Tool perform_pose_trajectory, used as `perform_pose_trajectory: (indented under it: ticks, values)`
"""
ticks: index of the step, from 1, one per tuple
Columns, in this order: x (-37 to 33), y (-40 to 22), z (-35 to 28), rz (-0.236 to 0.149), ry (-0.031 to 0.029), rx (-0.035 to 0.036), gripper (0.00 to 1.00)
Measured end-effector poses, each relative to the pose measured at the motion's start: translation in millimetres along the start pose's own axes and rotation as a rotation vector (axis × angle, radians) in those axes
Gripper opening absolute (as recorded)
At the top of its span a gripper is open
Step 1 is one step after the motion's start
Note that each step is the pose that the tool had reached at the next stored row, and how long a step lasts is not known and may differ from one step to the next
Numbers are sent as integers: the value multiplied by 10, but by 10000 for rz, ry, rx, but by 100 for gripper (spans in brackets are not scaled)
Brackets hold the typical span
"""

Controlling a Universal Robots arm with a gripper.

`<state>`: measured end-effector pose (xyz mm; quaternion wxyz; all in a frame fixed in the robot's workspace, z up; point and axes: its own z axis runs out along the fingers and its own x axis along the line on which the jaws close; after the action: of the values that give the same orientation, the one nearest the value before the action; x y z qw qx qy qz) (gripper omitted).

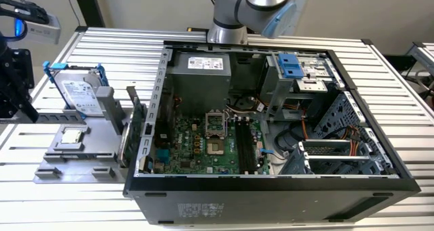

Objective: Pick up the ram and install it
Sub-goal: 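Pick up the ram and move it above insertion slot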

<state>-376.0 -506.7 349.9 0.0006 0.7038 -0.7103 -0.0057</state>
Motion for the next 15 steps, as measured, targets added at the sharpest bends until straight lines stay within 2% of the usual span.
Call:
perform_pose_trajectory:
  ticks: [15]
  values:
    - [-218, 4, -197, -1, 0, 69, 0]
